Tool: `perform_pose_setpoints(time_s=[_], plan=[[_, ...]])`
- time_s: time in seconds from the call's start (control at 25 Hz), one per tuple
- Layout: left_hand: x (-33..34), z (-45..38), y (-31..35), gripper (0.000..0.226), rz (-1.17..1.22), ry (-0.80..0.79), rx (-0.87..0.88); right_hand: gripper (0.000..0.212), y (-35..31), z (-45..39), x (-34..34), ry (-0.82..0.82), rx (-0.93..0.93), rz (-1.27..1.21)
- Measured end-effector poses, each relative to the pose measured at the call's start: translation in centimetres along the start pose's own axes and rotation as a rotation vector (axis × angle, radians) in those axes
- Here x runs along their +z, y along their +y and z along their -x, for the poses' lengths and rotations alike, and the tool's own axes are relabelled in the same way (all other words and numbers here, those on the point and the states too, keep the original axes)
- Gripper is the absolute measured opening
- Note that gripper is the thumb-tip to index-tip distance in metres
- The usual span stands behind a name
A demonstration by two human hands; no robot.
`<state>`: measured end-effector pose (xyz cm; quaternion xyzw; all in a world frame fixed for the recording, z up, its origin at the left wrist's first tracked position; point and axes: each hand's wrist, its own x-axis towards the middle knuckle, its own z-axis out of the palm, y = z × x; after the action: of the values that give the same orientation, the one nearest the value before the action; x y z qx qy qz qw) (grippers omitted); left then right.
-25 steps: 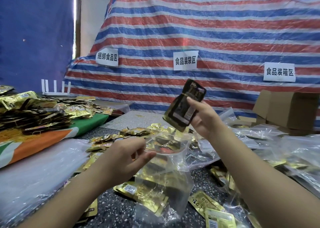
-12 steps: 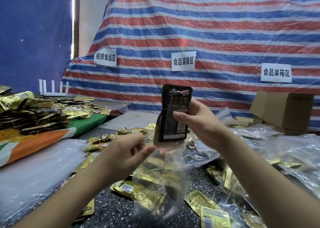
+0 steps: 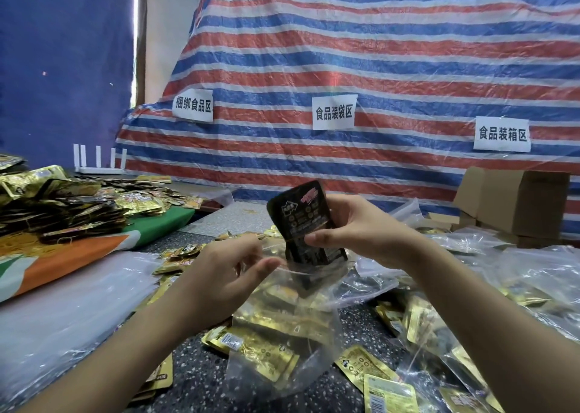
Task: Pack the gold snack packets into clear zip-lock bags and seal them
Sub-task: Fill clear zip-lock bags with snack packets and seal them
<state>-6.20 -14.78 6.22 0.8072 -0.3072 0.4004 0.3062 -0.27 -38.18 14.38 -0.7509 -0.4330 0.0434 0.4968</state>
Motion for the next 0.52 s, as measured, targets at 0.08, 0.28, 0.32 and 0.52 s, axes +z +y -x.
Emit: perform_pose_setpoints(time_s=[0.08, 0.28, 0.32, 0.52], plan=[[0.0, 0.0, 0.0, 0.057, 0.005, 0.007, -0.024, 0.032, 0.1, 0.2, 0.0, -0.041, 0.044, 0.152], [0.1, 0.2, -0.2, 0.048, 0.076, -0.009, -0.102, 0.026, -0.6, 0.8, 0.2, -0.097, 0.084, 0.346], [0.1, 0.2, -0.2, 0.044, 0.084, -0.022, -0.114, 0.026, -0.8, 0.9, 0.2, -0.107, 0.090, 0.386], [-0.1, 0.5, -0.1, 0.030, 0.207, -0.109, -0.187, 0.023, -1.0, 1.2, 0.5, -0.090, 0.125, 0.430]])
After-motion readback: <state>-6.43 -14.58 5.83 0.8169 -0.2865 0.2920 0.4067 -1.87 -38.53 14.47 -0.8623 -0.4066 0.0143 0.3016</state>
